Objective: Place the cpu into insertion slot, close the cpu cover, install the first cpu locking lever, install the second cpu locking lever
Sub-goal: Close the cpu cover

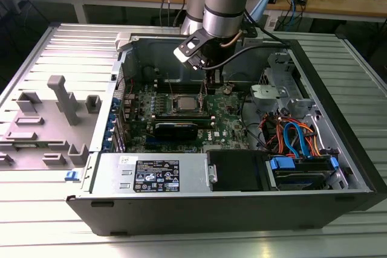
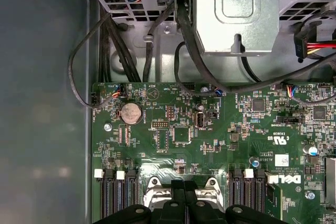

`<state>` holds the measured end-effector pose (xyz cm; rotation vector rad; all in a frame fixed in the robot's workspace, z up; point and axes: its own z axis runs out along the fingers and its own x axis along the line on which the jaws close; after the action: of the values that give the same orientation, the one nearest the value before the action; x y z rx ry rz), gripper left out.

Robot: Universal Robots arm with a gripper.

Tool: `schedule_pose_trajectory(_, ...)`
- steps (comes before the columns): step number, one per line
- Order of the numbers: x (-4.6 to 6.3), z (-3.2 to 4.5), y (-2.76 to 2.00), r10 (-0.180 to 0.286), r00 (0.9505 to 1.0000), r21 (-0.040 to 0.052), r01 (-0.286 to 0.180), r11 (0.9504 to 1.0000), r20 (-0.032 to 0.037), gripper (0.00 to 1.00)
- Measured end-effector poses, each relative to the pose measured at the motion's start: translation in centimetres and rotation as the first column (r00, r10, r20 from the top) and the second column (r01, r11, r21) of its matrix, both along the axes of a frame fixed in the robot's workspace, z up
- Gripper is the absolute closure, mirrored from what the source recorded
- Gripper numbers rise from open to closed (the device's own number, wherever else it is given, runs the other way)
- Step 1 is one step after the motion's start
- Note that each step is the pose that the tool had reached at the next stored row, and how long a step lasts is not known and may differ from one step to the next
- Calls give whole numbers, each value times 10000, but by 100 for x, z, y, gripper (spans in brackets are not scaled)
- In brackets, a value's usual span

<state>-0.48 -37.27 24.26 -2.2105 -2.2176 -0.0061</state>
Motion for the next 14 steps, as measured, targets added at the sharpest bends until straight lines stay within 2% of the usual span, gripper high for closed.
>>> schedule_pose_trajectory(14,-28,-7,0,-1,10000,0,1,10000,-4,89)
